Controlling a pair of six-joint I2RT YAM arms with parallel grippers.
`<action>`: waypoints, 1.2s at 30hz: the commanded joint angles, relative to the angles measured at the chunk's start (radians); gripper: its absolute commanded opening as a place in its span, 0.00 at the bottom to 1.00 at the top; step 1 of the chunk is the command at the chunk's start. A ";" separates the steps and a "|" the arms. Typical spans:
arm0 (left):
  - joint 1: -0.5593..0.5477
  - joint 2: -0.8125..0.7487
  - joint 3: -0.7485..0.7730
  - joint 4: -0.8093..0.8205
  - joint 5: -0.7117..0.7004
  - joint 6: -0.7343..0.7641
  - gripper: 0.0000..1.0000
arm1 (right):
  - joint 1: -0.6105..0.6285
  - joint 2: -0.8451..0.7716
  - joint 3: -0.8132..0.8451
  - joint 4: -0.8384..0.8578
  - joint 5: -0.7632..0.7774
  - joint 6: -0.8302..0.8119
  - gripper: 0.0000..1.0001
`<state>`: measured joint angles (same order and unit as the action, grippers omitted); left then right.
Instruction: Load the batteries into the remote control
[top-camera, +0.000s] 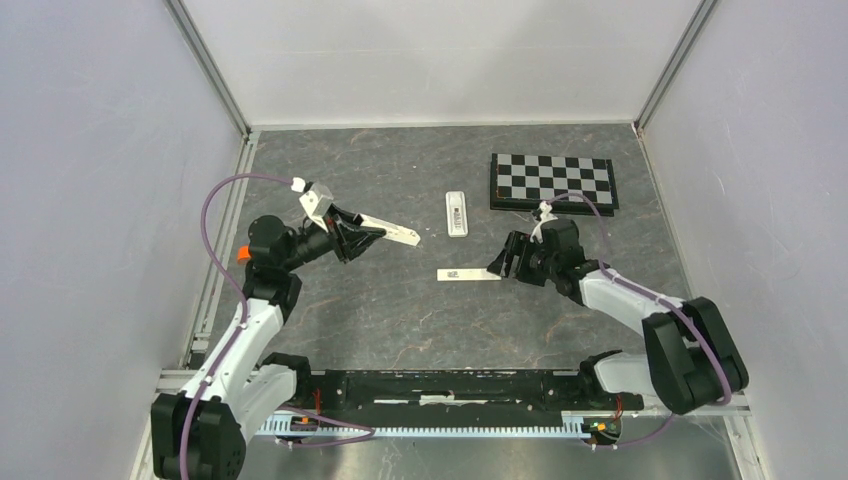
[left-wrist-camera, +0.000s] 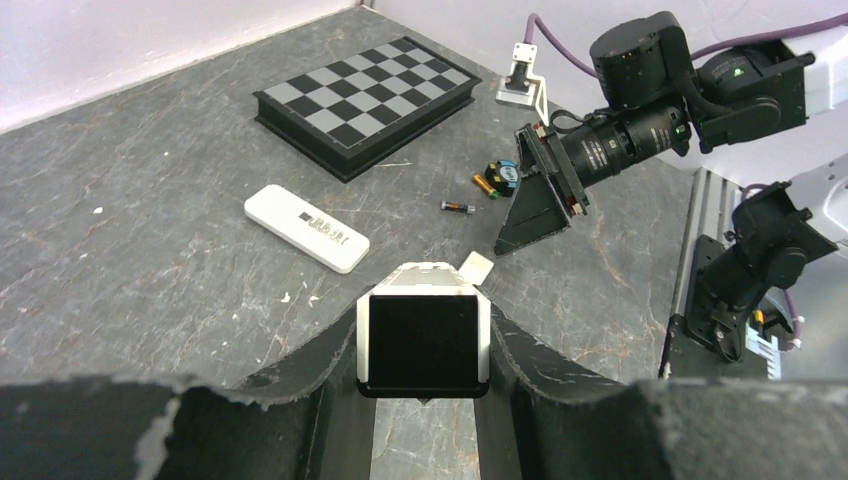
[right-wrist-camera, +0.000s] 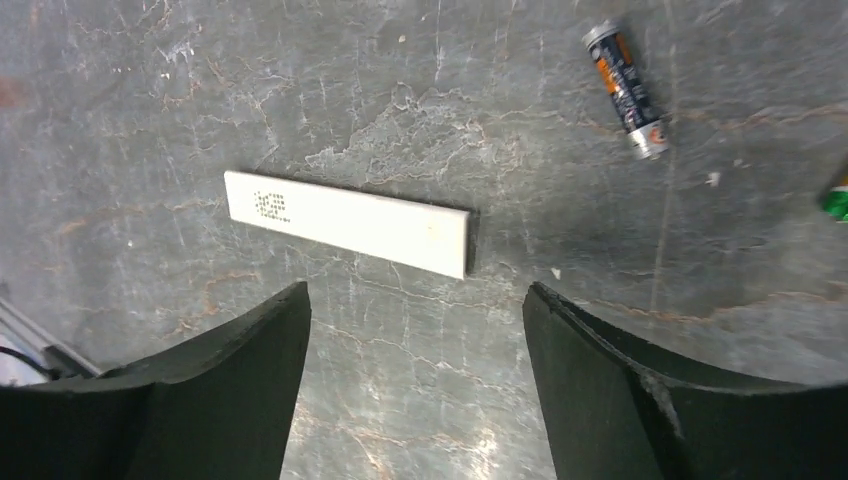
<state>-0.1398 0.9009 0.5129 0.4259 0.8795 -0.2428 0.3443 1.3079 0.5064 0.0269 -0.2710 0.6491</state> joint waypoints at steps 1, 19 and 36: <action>-0.001 0.012 0.088 0.053 0.086 -0.026 0.02 | -0.004 -0.095 0.084 -0.062 0.057 -0.123 0.85; -0.036 0.098 0.292 0.031 0.434 -0.092 0.02 | 0.271 -0.008 0.656 -0.087 -0.579 -0.819 0.93; -0.037 0.122 0.340 0.030 0.453 -0.064 0.06 | 0.367 0.095 0.692 -0.051 -0.564 -0.845 0.58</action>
<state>-0.1726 1.0260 0.8074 0.4232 1.3136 -0.3050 0.7090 1.4250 1.2446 -0.2058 -0.8482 -0.2668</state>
